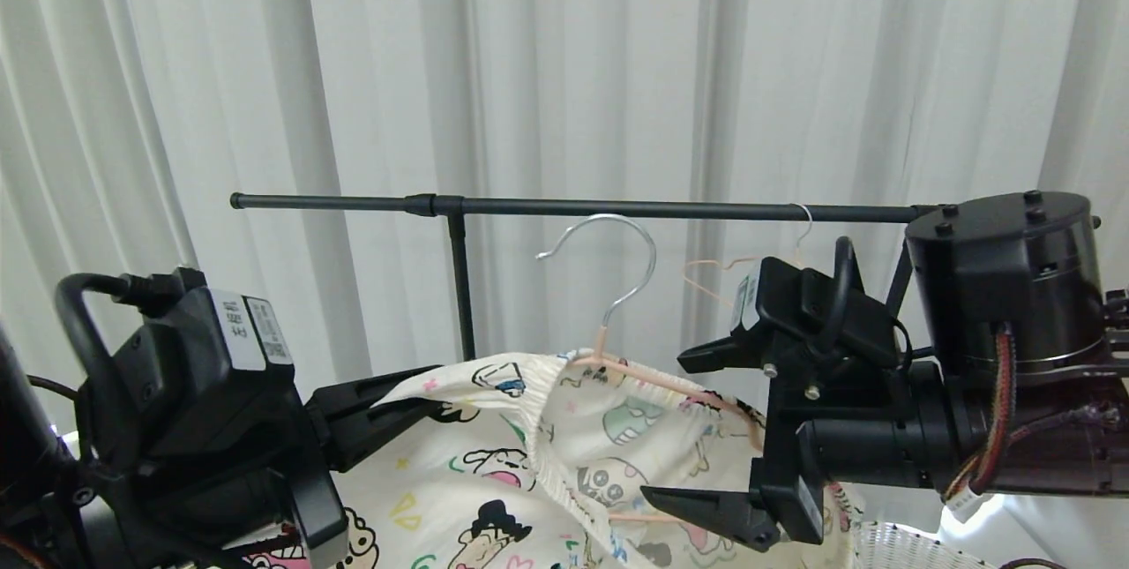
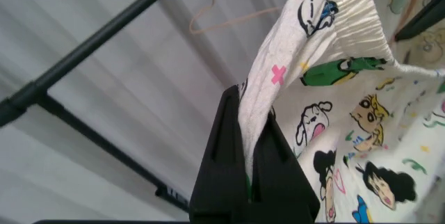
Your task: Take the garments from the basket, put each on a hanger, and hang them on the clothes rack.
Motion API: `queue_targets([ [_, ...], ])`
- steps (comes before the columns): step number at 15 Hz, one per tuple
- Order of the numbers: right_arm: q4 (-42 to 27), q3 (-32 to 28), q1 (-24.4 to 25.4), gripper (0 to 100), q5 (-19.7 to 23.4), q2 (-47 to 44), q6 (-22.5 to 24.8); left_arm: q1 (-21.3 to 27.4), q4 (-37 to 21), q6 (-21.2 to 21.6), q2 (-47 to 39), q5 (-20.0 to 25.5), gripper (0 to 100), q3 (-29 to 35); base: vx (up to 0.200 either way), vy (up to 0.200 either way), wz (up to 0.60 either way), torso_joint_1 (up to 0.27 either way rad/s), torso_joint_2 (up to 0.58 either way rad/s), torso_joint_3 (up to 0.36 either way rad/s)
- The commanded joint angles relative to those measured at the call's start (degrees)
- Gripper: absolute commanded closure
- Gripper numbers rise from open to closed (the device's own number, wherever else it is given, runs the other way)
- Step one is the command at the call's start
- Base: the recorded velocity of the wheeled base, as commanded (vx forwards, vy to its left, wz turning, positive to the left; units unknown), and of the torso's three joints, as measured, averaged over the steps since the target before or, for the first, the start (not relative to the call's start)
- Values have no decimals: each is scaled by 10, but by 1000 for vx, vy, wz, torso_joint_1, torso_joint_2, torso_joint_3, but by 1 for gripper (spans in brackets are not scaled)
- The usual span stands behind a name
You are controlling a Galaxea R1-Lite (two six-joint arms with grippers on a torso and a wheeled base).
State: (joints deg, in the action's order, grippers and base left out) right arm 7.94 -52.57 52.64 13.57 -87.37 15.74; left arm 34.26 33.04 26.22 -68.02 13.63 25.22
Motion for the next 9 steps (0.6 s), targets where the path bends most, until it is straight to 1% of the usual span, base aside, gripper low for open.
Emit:
queue_targets([
  [1,-6,-3,2,0,2,-8,3,0,11,11,2,12,100,-13,0,0,0,0,0,0],
  [2,-14,-3,2,0,6,-7,4,-1,11,22,2,22,100,-13,0,0,0,0,0,0],
  [4,-25,-9,2,0,7,-7,4,-1,11,26,2,30,100,-13,0,0,0,0,0,0],
  [6,-25,-10,2,0,7,-7,4,-1,12,26,1,30,100,-13,0,0,0,0,0,0],
  [9,-49,-9,3,0,7,-2,6,-2,12,26,1,30,100,-12,0,0,0,0,0,0],
])
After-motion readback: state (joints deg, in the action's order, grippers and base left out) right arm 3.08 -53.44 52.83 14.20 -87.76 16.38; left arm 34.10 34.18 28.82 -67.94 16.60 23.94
